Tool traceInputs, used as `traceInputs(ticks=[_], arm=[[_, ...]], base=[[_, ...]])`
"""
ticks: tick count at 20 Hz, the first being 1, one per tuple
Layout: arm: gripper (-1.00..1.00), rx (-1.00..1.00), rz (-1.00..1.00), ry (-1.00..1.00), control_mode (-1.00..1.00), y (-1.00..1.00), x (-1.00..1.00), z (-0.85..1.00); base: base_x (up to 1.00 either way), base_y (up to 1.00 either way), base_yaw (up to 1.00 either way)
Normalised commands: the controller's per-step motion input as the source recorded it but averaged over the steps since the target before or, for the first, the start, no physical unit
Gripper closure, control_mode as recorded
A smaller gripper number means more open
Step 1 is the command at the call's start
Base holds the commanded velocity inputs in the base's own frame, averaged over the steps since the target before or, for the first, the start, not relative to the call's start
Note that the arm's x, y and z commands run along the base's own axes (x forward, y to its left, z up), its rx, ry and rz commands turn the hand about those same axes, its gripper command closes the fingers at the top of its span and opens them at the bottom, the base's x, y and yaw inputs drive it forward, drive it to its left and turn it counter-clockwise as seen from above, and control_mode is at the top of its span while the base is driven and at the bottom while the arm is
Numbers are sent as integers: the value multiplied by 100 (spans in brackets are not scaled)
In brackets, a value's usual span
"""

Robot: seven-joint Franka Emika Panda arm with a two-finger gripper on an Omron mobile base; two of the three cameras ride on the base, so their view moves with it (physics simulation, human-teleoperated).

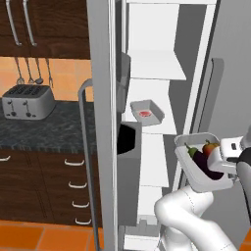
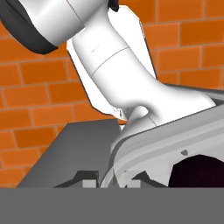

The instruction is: Take the meat container that has the steak and place it on the second highest rack of the freezer. Then take the vegetable container that has the eggplant and bell pepper and place it on the highest rack of the freezer.

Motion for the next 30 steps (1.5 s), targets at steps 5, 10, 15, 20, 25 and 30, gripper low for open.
traceInputs(ticks=[5, 10, 15, 20, 25, 30], arm=[[100, 0, 0, 0, 100, 0, 0, 0], [100, -9, -2, -8, -100, 2, -16, 39], [100, -12, -26, -12, -100, 15, 23, 65], [100, 1, -33, -1, -100, 47, 98, 72], [100, 21, -22, 2, -100, 9, 100, 52], [100, 19, -9, 0, -100, 3, 99, -10]], base=[[0, 0, 0], [0, 0, 0], [0, 0, 0], [0, 0, 0], [0, 0, 0], [0, 0, 0]])
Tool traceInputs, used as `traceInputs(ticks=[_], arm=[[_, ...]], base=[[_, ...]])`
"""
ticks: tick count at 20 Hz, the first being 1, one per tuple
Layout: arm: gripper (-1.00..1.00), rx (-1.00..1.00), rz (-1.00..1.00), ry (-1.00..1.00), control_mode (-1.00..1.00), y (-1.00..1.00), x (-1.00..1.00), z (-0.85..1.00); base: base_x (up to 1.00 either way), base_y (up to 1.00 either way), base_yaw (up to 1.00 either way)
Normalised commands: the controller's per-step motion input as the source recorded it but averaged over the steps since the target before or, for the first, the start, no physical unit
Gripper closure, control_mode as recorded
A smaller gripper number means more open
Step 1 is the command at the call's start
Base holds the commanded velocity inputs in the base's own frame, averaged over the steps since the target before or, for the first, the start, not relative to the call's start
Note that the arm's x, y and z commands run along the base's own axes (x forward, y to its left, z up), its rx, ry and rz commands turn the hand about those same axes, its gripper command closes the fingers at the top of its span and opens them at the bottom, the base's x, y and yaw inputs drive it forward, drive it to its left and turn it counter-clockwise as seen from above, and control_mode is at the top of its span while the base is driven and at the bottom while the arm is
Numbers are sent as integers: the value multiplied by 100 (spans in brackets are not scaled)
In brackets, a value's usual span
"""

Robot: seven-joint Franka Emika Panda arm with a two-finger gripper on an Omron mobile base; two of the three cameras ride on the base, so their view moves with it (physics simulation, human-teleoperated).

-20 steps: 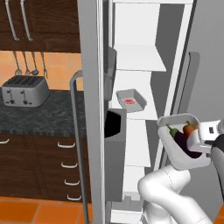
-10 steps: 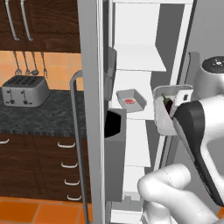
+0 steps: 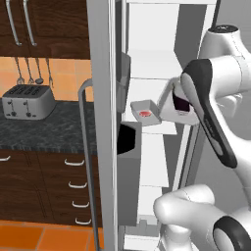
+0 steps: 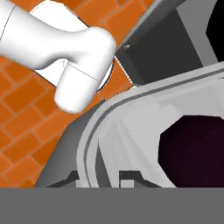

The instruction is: Take the meat container that has the steak and place it on the second highest rack of the freezer. Then take the vegetable container that has the eggplant and bell pepper and place it on the highest rack of the freezer.

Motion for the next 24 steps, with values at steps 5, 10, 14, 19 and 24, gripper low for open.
traceInputs(ticks=[5, 10, 14, 19, 24], arm=[[100, 0, -7, -18, -100, 25, 54, -9], [100, 6, -1, -42, -100, 0, -7, 2], [100, 1, 0, -7, -100, 7, 88, 21], [100, 0, 0, 1, -100, 0, 91, 55], [100, 0, -2, 12, -100, 5, 100, 33]], base=[[0, 0, 0], [0, 0, 0], [0, 0, 0], [0, 0, 0], [0, 0, 0]])
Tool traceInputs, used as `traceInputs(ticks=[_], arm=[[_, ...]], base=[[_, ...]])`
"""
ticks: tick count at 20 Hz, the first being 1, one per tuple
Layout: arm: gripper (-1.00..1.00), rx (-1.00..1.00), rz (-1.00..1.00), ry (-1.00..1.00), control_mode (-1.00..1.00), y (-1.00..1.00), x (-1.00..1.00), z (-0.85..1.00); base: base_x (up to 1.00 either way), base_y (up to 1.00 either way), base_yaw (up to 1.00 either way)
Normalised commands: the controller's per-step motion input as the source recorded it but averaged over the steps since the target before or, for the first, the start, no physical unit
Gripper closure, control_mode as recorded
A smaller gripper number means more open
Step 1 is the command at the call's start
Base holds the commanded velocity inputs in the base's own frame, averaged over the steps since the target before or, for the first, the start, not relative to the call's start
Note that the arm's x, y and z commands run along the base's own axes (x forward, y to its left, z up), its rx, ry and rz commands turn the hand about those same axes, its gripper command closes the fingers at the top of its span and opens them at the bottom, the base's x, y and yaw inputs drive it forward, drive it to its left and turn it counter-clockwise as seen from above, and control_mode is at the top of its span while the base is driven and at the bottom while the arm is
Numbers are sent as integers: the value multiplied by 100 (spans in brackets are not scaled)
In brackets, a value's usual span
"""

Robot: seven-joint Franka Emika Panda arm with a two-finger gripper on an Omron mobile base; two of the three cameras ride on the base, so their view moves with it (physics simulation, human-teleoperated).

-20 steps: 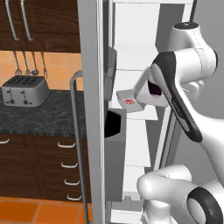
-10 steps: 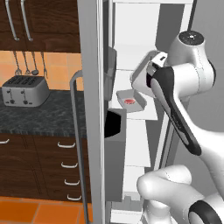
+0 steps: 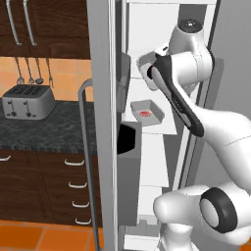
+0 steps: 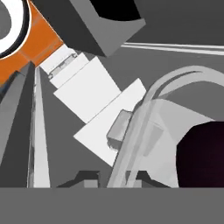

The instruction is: Take the meat container that has the steak and place it on the second highest rack of the freezer. Then take the vegetable container that has the eggplant and bell pepper and place it on the highest rack of the freezer.

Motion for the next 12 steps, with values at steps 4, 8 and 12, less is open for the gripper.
traceInputs(ticks=[4, 8, 12], arm=[[100, 0, -6, 5, -100, 2, 73, 16], [100, 0, 0, 0, -100, 0, 45, 15], [100, 0, -2, 1, -100, -11, 84, 1]], base=[[0, 0, 0], [0, 0, 0], [0, 0, 0]])
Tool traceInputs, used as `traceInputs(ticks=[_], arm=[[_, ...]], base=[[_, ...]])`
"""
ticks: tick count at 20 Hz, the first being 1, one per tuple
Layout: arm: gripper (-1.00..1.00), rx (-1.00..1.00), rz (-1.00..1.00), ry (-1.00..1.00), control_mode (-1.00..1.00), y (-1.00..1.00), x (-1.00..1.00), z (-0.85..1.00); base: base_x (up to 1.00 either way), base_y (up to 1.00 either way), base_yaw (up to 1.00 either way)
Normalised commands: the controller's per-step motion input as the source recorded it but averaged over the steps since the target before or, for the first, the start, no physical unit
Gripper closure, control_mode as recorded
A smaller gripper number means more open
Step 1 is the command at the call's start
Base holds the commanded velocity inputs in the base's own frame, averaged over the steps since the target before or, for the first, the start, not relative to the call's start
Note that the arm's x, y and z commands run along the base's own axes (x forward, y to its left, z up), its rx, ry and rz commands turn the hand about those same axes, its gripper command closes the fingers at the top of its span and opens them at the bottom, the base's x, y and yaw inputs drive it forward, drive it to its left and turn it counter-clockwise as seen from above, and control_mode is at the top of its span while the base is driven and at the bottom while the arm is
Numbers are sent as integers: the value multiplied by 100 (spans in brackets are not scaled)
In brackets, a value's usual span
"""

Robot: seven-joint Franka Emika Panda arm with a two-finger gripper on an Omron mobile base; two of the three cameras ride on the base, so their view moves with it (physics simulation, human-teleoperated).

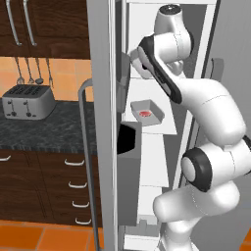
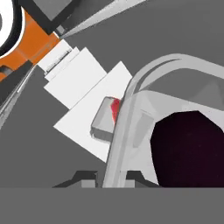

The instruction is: Take the meat container that has the steak and place it on the second highest rack of the freezer. Then take the vegetable container that has the eggplant and bell pepper and place it on the highest rack of the freezer.

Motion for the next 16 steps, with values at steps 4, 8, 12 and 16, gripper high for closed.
traceInputs(ticks=[4, 8, 12, 16], arm=[[100, 0, -11, 1, -100, -31, 72, -19], [100, 0, -8, 3, -100, -9, 71, -11], [100, 0, -1, 12, -100, 0, 82, -27], [100, 0, -4, 15, -100, 0, 61, -33]], base=[[0, 0, 0], [0, 0, 0], [0, 0, 0], [0, 0, 0]])
